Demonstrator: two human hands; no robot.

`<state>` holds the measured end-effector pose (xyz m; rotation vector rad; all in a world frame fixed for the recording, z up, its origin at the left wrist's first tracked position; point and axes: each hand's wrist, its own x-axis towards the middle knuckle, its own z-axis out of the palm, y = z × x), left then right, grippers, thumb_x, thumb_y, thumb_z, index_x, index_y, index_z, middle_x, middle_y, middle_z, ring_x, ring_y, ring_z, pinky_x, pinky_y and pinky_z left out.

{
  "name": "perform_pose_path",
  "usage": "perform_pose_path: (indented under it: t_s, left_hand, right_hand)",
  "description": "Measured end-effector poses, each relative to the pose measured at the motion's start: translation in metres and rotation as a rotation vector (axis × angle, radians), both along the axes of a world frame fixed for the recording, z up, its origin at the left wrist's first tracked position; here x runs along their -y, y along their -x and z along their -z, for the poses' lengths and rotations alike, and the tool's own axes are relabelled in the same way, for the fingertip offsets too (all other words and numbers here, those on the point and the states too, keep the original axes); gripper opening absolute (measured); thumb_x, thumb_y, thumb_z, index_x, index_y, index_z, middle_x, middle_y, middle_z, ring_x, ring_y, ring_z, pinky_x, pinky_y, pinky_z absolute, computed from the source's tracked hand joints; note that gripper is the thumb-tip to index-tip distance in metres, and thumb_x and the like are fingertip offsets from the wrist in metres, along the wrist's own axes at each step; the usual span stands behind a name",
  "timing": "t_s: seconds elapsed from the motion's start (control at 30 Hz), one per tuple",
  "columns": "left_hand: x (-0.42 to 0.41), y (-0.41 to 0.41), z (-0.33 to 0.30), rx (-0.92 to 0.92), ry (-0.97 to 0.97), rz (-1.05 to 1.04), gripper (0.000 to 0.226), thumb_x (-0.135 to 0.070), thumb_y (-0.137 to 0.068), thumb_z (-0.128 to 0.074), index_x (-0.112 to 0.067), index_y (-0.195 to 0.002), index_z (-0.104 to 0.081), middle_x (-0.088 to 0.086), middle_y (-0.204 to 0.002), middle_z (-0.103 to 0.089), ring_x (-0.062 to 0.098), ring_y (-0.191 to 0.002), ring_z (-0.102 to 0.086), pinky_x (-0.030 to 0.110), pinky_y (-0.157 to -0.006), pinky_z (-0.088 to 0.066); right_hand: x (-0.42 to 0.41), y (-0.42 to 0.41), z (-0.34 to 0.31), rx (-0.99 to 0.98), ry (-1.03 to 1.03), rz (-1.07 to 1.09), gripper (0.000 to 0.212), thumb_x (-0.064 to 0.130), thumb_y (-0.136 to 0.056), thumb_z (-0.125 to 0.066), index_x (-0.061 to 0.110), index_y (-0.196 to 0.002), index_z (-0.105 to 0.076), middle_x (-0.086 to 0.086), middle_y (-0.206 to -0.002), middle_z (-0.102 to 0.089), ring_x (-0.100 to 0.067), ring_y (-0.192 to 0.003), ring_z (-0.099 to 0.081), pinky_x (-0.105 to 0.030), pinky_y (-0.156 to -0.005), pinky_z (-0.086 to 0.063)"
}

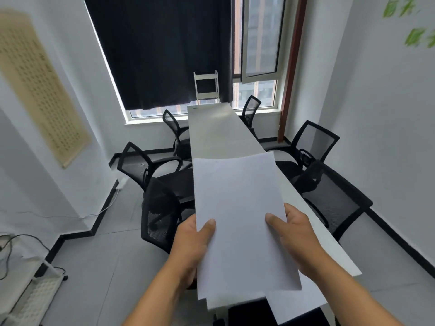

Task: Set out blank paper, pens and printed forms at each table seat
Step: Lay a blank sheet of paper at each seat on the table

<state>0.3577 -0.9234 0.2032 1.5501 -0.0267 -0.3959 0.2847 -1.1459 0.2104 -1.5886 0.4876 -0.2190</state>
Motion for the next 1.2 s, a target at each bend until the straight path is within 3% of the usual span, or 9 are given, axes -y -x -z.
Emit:
perform_pose_path:
  t_s: [0.3, 0.47, 0.57, 0.77, 0.93, 1.07, 1.2]
  left_hand:
    - [-0.029, 0.049, -0.044, 0.078, -0.001, -0.145, 0.018, -0.019, -0.111, -0.062, -0.018, -0.120, -0.078, 0.005, -0.111, -0.085, 0.032, -0.101, -0.083, 0.057, -0.093, -0.066]
    - [-0.070, 0.059, -0.056, 0.088, 0.036, -0.202, 0.017, -0.018, -0.112, -0.062, -0.016, -0.122, -0.076, 0.006, -0.110, -0.085, 0.032, -0.100, -0.083, 0.052, -0.089, -0.067]
    - [-0.098, 0.055, -0.061, 0.089, 0.028, -0.204, 0.016, -0.020, -0.112, -0.063, -0.015, -0.122, -0.075, 0.007, -0.110, -0.085, 0.034, -0.102, -0.082, 0.057, -0.093, -0.066]
    - [-0.179, 0.020, -0.058, 0.126, 0.034, -0.218, 0.015, -0.019, -0.110, -0.066, -0.014, -0.122, -0.075, 0.006, -0.108, -0.085, 0.033, -0.098, -0.083, 0.057, -0.090, -0.067]
    - [-0.262, -0.028, -0.054, 0.125, 0.059, -0.193, 0.012, -0.020, -0.109, -0.068, -0.016, -0.118, -0.075, 0.005, -0.106, -0.086, 0.031, -0.096, -0.083, 0.054, -0.087, -0.068]
    - [-0.315, -0.060, -0.061, 0.118, 0.069, -0.165, 0.014, -0.018, -0.109, -0.067, -0.014, -0.120, -0.076, 0.006, -0.106, -0.086, 0.032, -0.097, -0.083, 0.056, -0.090, -0.067]
    - [-0.354, -0.085, -0.068, 0.126, 0.082, -0.147, 0.014, -0.018, -0.109, -0.068, -0.014, -0.120, -0.076, 0.004, -0.106, -0.086, 0.029, -0.096, -0.084, 0.050, -0.086, -0.069]
  right_hand:
    - [-0.023, 0.025, -0.043, 0.129, 0.023, -0.087, 0.014, 0.017, -0.107, -0.064, 0.020, -0.114, -0.076, 0.002, -0.104, -0.084, -0.026, -0.093, -0.082, -0.046, -0.082, -0.066]
    - [-0.062, 0.026, -0.050, 0.150, 0.002, -0.131, 0.014, 0.017, -0.107, -0.064, 0.020, -0.114, -0.076, 0.000, -0.103, -0.084, -0.028, -0.090, -0.082, -0.043, -0.074, -0.064]
    - [-0.088, 0.017, -0.055, 0.170, 0.022, -0.133, 0.014, 0.018, -0.107, -0.065, 0.020, -0.114, -0.076, 0.001, -0.102, -0.084, -0.029, -0.090, -0.081, -0.041, -0.073, -0.064]
    - [-0.168, -0.019, -0.057, 0.181, 0.029, -0.160, 0.015, 0.016, -0.106, -0.065, 0.019, -0.116, -0.076, 0.001, -0.105, -0.084, -0.028, -0.093, -0.081, -0.041, -0.077, -0.063]
    - [-0.249, -0.062, -0.057, 0.175, 0.069, -0.126, 0.015, 0.016, -0.105, -0.067, 0.020, -0.115, -0.077, 0.001, -0.108, -0.084, -0.028, -0.098, -0.080, -0.048, -0.087, -0.064]
    - [-0.301, -0.088, -0.059, 0.178, 0.069, -0.101, 0.014, 0.017, -0.106, -0.068, 0.020, -0.116, -0.077, 0.000, -0.107, -0.084, -0.031, -0.097, -0.081, -0.048, -0.086, -0.065]
    - [-0.339, -0.110, -0.063, 0.194, 0.058, -0.083, 0.013, 0.016, -0.106, -0.068, 0.019, -0.116, -0.077, -0.001, -0.105, -0.084, -0.031, -0.096, -0.081, -0.048, -0.084, -0.065]
